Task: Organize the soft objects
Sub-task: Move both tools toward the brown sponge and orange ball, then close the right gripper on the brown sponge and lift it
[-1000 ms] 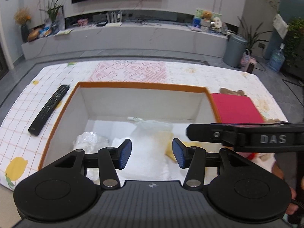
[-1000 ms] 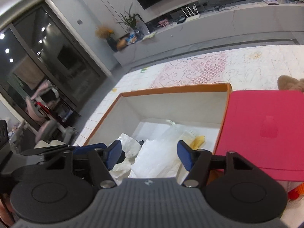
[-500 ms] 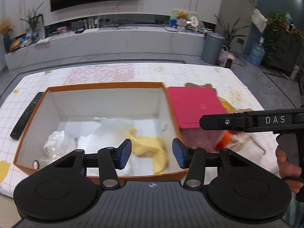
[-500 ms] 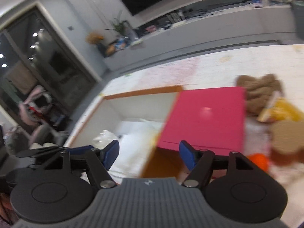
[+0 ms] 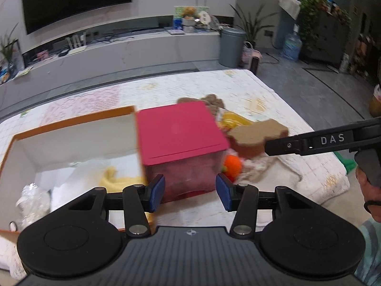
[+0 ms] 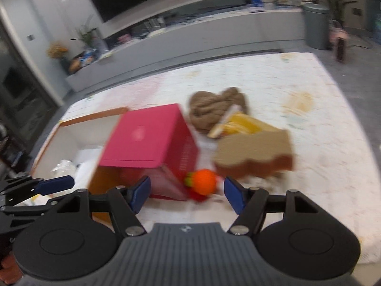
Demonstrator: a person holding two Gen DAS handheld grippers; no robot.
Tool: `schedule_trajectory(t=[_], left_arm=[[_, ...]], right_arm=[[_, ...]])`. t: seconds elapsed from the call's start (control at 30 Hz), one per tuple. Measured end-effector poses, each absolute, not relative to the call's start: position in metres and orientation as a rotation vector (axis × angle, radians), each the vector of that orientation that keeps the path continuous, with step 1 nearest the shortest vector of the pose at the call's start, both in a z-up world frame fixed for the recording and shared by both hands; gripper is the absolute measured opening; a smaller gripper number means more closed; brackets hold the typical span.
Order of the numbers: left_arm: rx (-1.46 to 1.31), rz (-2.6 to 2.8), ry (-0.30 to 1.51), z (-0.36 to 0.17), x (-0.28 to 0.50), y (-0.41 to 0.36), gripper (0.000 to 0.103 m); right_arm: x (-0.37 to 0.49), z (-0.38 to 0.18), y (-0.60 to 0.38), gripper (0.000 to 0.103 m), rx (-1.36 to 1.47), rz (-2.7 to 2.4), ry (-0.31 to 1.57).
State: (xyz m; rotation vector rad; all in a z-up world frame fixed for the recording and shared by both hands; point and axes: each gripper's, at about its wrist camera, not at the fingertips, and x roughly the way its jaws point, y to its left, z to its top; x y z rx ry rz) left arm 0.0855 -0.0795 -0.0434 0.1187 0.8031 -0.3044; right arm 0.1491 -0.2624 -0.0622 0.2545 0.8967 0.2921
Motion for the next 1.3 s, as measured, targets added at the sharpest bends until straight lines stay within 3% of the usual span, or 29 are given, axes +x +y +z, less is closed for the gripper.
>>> schedule_trajectory(t=[0.5,0.97,1.07,1.1,1.17,1.23,1.3], left_arm=[[0.257,-0.405,0.817,-0.060,0.123,-0.178,0.057],[0.311,-0.394,0.868,-0.079,0.162,-0.212,0.057],[0.302,-0.383,0.875,-0.079,0.163,-0.210,0.057],[0.303,-0.379,0.875,-0.079,0.163,-0.210,0.057],[0.307,-0.377,0.875,-0.079,0.163,-0.211,0.057],[0.313,-0.374,0.875,-0.078,0.161,-0.212,0.057],[0.315,-0.373,0.872,-0.078,0.160,-0.212,0.057]], right_arm=[[0.166,-0.098,-0.334,0.080,0.526,0.110,0.871],[0.206,-0.142,-0.350,0.079,0.662,0.137,0.964],[0.208,-0.148,-0.352,0.070,0.694,0.158,0.972],[0.208,-0.150,-0.352,0.061,0.709,0.167,0.972],[0.207,-0.151,-0.353,0.057,0.724,0.173,0.962],[0.204,-0.147,-0.354,0.043,0.718,0.176,0.937],[0.200,-0.140,-0.356,0.042,0.717,0.178,0.908]])
